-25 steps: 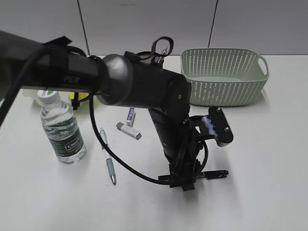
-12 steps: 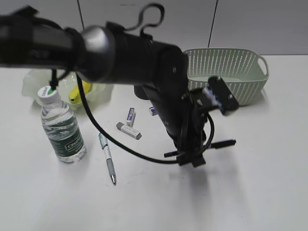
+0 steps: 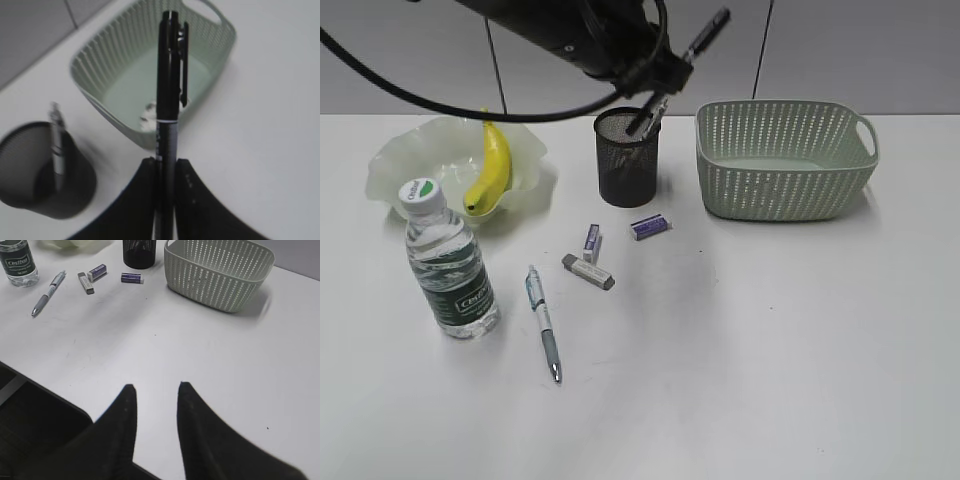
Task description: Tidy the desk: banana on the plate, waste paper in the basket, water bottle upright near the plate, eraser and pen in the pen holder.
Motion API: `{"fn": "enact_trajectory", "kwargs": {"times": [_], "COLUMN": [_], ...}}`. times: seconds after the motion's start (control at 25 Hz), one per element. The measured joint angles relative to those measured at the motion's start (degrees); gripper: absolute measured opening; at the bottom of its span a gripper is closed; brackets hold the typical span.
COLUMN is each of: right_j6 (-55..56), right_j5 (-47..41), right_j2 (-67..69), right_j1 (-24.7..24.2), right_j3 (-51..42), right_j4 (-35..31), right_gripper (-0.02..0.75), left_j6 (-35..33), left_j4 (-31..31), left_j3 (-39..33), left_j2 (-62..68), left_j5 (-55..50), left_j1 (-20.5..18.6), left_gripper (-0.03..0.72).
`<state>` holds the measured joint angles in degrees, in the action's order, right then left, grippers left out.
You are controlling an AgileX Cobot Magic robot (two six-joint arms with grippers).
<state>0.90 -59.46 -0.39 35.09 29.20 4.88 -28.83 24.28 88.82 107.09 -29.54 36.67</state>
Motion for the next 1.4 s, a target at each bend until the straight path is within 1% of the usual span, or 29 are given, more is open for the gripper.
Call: {"fn": "enact_trajectory", "kwargs": {"times": [0.12,0.28,0.4,0.48,0.6,0.84,1.0,1.16,1.24,1.28,1.4], "right_j6": [0.05,0.05,0.05,0.05,0.05,0.00,0.00,0.07,0.07,0.07,0.07], "right_j5": [0.00,0.00,0.00,0.00,0.00,0.00,0.00,0.00,0.00,0.00,0.00], "right_j2": [0.00,0.00,0.00,0.00,0.00,0.00,0.00,0.00,0.00,0.00,0.00], "right_j1": [0.00,0.00,0.00,0.00,0.00,0.00,0.00,0.00,0.00,0.00,0.00], "right_j3": [0.00,0.00,0.00,0.00,0.00,0.00,0.00,0.00,0.00,0.00,0.00], "right_j4": [0.00,0.00,0.00,0.00,0.00,0.00,0.00,0.00,0.00,0.00,0.00], "right_gripper": [0.238,0.238,0.238,0.238,0.238,0.238,0.238,0.238,0.238,0.238,0.238], "left_j6": [0.00,0.02,0.65,1.88,3.94,5.10,5.63,5.75,5.75,5.75,5.75], "left_j4": [3.15,9.25,11.97,12.38,12.58,12.69,12.75,12.80,12.74,12.70,12.70], "left_j3": [-2.81,-8.76,-10.41,-10.16,-8.58,-4.20,-3.55,-3.50,-3.50,-3.50,-3.44], "left_j2": [-0.24,0.30,2.44,4.50,7.87,13.85,17.05,18.95,19.01,19.01,19.01], "left_j5": [12.76,30.39,39.90,42.87,44.67,46.92,49.98,50.22,50.29,50.42,50.50], "left_j1": [-1.94,-2.03,-2.03,-2.03,-2.03,-2.03,-2.03,-2.03,-2.03,-2.03,-2.03], "left_gripper": [0.065,0.065,0.065,0.065,0.065,0.065,0.065,0.066,0.098,0.136,0.307]}}
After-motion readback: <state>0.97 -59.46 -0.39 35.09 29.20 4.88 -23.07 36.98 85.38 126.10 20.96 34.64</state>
